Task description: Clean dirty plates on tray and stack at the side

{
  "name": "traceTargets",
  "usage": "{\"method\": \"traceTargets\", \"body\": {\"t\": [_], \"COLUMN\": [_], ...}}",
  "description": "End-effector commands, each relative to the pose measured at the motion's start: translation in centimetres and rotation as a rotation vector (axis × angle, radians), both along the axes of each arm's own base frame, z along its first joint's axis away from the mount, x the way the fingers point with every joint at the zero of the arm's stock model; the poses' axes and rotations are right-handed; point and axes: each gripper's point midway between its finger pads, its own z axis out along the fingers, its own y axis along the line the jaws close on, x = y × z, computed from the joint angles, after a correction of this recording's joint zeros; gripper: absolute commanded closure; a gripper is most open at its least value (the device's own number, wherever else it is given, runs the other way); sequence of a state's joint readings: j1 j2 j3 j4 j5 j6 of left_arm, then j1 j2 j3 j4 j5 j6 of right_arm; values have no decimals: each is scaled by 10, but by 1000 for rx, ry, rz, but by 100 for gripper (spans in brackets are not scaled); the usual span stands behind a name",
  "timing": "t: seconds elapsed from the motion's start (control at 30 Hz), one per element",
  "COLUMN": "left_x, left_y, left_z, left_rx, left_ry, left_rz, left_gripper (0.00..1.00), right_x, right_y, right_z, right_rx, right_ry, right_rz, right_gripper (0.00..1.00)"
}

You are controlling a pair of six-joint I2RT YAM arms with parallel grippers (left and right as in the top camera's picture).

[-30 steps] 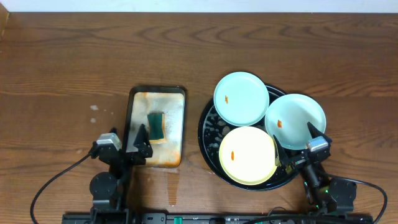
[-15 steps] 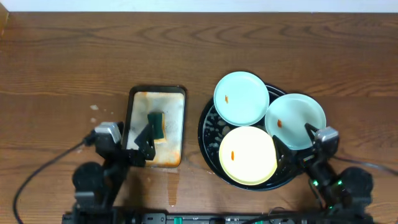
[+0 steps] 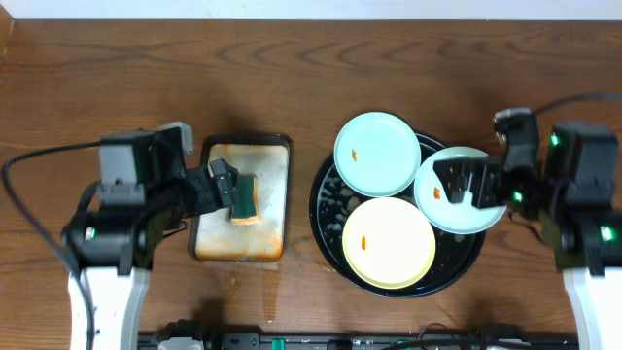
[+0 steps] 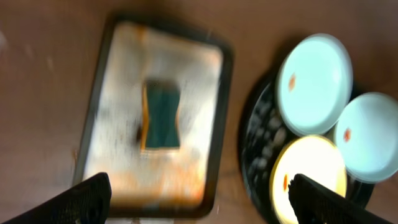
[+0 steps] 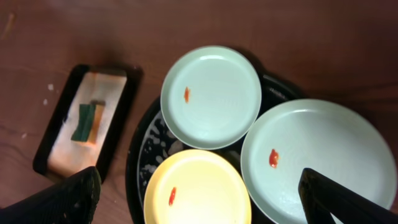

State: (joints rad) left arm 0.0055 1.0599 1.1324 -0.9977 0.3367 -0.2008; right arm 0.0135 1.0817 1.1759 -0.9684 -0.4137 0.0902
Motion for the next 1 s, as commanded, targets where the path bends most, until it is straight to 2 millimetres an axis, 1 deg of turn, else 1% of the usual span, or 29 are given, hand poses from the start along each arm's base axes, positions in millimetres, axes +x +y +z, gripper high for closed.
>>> {"method": "traceTargets", "body": {"t": [0.0,0.1,0.17,0.23,0.27,0.3,0.33,0.4,0.43,0.53,0.63,0.77,0.9,0.97], "left_x": [5,2,1,5,7,9,11,15,16,21,26,29,34,33], "left_y": [-1,3,9,12,12,11,9,9,8,3,0,-4,8,5], "left_z": [-21,-46,-62,-75,-79,-85,-92,-106,-114,-137,-160,-181,-199,-209], "left_rx": [-8,30,89,131,143,151,162,193,204,234,274,285,360,349], "left_ry": [99,214,281,319,330,341,353,382,398,441,477,521,541,569], "left_rz": [-14,-7,4,2,-1,-8,-16,-16,-13,-26,-44,-56,-37,-41], "left_gripper": [8,10,16,18,20,24,30,42,46,57,59,61,58,57], "right_x": [7,13,16,17,17,18,18,17,16,11,8,6,3,2], "right_y": [11,16,17,17,17,17,17,17,17,17,17,17,14,14], "right_z": [-16,-27,-33,-36,-37,-38,-38,-39,-39,-42,-43,-45,-48,-48], "right_rx": [45,76,77,78,77,78,77,78,80,81,82,82,66,66], "right_ry": [91,136,153,167,171,175,175,178,184,210,226,238,254,259], "right_rz": [54,74,74,74,74,74,74,73,70,67,67,66,55,55], "right_gripper": [1,1,1,1,4,7,9,17,20,21,21,21,22,22]}}
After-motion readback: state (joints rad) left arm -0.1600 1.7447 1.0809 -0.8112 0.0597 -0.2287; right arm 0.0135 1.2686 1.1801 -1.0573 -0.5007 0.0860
